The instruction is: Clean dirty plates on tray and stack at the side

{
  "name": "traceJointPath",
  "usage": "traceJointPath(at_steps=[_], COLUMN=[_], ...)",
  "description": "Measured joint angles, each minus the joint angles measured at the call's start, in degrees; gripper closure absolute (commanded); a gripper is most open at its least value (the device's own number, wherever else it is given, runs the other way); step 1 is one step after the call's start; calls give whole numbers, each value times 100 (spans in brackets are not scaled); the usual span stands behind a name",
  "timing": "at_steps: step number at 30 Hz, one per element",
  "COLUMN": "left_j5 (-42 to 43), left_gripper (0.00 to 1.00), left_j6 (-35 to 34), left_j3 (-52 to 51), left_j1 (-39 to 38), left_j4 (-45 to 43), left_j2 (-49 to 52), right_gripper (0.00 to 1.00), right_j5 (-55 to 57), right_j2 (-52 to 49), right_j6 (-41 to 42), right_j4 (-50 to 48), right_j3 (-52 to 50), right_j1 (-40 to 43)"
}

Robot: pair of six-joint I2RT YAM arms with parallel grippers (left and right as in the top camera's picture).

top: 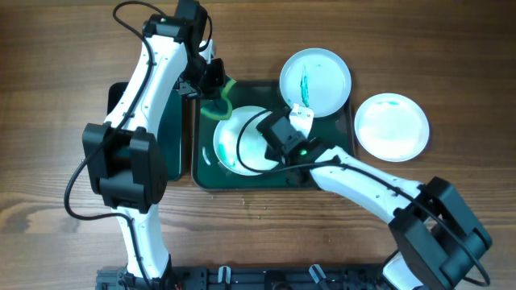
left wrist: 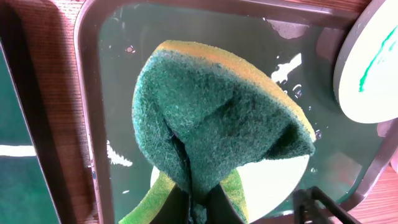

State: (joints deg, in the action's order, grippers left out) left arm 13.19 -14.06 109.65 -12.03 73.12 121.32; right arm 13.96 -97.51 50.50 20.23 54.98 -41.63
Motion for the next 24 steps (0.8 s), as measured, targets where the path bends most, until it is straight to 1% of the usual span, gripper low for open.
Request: traceJointPath(at_steps=[2, 5, 10, 13, 15, 18, 21, 22, 23, 24], left_j5=[2, 0, 2, 2, 2, 11, 15, 15, 15, 15], left_gripper=[96, 96, 96, 96, 96, 96, 96, 96, 96, 96], left_j6=[2, 0, 0, 0, 2, 0, 2, 0, 0, 0], left_j3=[0, 0, 0, 0, 0, 0, 0, 0, 0, 0], left_j1=[0, 0, 0, 0, 0, 0, 0, 0, 0, 0], left_j4=[0, 2, 0, 0, 2, 0, 13, 24, 46, 48], left_j2=[0, 0, 0, 0, 0, 0, 0, 0, 0, 0], right_gripper=[46, 40, 41, 42, 45, 49, 54, 57, 60, 65], right_j5=[-520, -1327, -2601, -3045, -3200, -3348, -3432, -3453, -3453, -3453], right_j2=[0, 0, 0, -20, -162, -765, -1436, -1720, -1814, -1902], right_j6=[-299, -787, -2133, -2992, -3462, -3998, -4253, -4306, -4310, -4306], right_j4=[0, 15, 52, 280, 514, 1117, 1434, 1491, 1491, 1488], right_j3=[0, 35, 310, 549, 796, 1495, 2070, 2269, 2317, 2337], right_j1=[168, 505, 1237, 1593, 1711, 1731, 1720, 1722, 1729, 1733])
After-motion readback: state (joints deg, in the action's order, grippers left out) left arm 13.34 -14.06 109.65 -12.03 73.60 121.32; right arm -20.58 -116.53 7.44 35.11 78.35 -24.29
